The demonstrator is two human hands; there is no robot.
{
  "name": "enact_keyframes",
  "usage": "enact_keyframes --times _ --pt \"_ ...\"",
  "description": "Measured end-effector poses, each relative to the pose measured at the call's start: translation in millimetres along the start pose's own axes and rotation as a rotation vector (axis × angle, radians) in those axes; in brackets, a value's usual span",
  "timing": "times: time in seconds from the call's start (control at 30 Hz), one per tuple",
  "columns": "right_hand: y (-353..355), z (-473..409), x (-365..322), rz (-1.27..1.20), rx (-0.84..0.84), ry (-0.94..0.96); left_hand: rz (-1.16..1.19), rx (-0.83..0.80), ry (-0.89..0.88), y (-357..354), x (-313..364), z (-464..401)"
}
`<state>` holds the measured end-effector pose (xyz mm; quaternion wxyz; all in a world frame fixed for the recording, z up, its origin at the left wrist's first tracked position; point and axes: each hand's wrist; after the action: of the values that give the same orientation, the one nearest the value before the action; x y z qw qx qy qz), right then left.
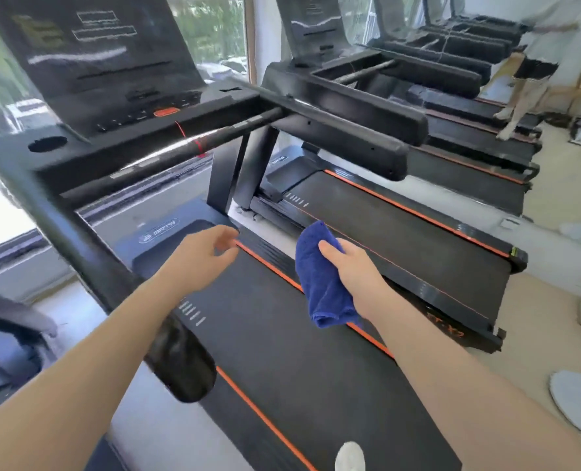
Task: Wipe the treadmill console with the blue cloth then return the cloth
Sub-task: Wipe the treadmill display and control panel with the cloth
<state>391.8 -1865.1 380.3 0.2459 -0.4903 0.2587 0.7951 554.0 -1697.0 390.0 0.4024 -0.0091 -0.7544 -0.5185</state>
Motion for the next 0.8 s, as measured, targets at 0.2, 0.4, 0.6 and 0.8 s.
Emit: enact_keyframes --times 0.2,0.4,0.6,0.8 --pt "27 -118 -77 0.093 -0.166 0.070 -0.060 0.153 0.160 3 10 -102" --pt "-15 -211 -123 0.074 -0.324 0.064 -0.050 0.334 0.287 15 -21 -164" --pt "-70 -314 -174 0.202 -0.430 0.218 -0.059 0.450 0.311 41 -101 -259" --pt "-153 -425 -244 0.208 -0.471 0.235 -0.069 0.507 0.312 94 -185 -361"
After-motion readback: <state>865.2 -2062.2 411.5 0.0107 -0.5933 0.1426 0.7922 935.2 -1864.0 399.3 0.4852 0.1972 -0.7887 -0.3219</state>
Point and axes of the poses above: each hand's wrist, its own z-axis away from the middle knuckle, its own y-axis out of the back of the hand, x = y × z, and after that the axes turned 8 degrees about -y, right-handed
